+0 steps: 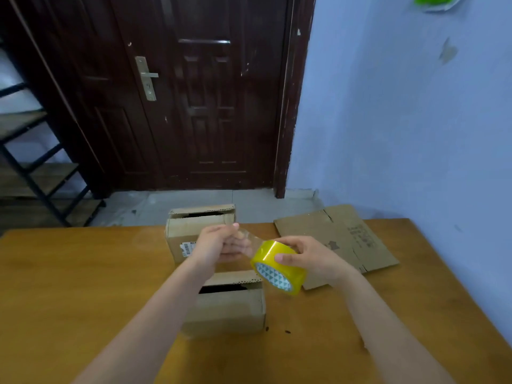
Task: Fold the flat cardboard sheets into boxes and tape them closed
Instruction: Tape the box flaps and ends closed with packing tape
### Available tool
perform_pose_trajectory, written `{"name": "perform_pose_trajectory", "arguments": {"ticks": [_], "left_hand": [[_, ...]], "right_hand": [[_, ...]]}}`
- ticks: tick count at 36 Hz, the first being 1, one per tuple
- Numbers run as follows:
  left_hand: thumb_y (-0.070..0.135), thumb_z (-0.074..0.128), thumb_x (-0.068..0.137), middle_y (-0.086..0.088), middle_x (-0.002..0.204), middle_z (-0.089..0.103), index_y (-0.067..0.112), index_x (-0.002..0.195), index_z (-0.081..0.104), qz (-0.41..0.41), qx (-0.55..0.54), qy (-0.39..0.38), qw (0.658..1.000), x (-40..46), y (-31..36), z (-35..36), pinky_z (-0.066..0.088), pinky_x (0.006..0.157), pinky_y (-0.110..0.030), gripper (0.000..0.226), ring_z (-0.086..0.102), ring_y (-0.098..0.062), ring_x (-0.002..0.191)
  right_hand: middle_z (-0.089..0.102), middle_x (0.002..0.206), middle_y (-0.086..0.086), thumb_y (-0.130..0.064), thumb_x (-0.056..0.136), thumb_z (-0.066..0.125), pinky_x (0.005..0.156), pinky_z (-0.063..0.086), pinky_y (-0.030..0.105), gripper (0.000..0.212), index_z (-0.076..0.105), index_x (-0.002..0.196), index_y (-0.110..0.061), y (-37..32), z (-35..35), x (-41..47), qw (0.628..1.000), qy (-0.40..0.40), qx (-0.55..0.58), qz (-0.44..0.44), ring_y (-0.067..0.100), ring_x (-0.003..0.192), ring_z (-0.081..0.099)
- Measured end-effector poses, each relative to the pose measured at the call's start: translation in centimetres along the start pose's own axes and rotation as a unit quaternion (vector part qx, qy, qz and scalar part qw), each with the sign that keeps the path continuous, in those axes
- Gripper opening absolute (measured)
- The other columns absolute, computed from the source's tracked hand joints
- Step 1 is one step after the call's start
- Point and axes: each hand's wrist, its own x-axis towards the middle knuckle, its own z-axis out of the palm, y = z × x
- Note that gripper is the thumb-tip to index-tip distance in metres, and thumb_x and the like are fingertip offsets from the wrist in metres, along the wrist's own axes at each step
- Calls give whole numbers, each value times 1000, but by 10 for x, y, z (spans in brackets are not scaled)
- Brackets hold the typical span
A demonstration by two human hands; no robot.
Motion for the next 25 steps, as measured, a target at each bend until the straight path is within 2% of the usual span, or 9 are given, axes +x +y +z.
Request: {"name": "perform_pose_trajectory", "arguments": {"ticks": [4,7,10,13,16,19,21,22,25], "left_hand": [[18,52,94,-9,65,71,2,80,63,-46,-42,45,997,4,14,-20,50,46,-20,24,69,-17,56],[15,51,95,-9,59,69,1,76,60,-58,-76,71,993,5,22,-27,45,38,-16,25,68,-16,51],[15,48,96,-7,57,69,1,75,59,-77,-113,83,987,6,26,-26,44,37,-15,28,67,-15,50],[17,45,98,-5,62,71,5,78,58,-72,-138,95,983,6,30,-23,45,38,-14,27,69,-12,54],[18,46,98,-6,71,73,4,83,59,-47,-152,101,982,4,35,-17,46,39,-15,24,71,-13,60],[18,46,98,-3,62,71,5,83,59,-33,-181,92,979,-2,40,-2,46,39,-14,24,69,-12,56],[18,45,99,-2,59,70,5,84,58,-36,-214,74,973,-5,42,10,47,39,-14,24,69,-11,54],[19,44,99,-2,60,70,5,85,58,-40,-227,64,971,-7,42,17,47,40,-14,24,69,-11,54],[21,44,99,-1,61,71,7,85,58,-43,-240,43,969,-12,39,32,47,39,-14,24,68,-10,54]], "right_hand": [[65,118,4,-40,65,75,93,52,34,67,55,124,-16,-9,3,7,997,-71,26,-29,19,107,63],[57,120,-2,-32,65,82,90,53,32,75,43,129,-23,-19,8,12,997,-58,-24,-36,16,106,61],[47,113,-10,-27,69,82,89,50,32,70,37,123,-30,-36,22,19,981,79,-158,-79,11,103,51],[47,109,-6,-18,76,74,89,35,28,52,42,117,-20,-41,26,29,905,243,-311,-161,13,101,45],[56,104,-1,-11,78,70,86,30,24,40,51,113,-14,-42,13,35,861,345,-312,-204,9,92,42],[61,107,2,-5,77,66,83,32,24,40,56,115,-14,-47,0,37,841,417,-247,-239,16,94,51],[60,104,-4,-3,76,67,76,39,17,44,56,115,-22,-55,-6,37,857,457,-83,-224,11,94,52],[60,100,-6,-2,75,67,72,42,12,45,57,112,-25,-59,-8,38,852,474,18,-222,9,91,54],[63,95,-5,5,75,61,64,46,8,41,63,104,-23,-70,-10,38,801,492,218,-261,3,87,59]]}}
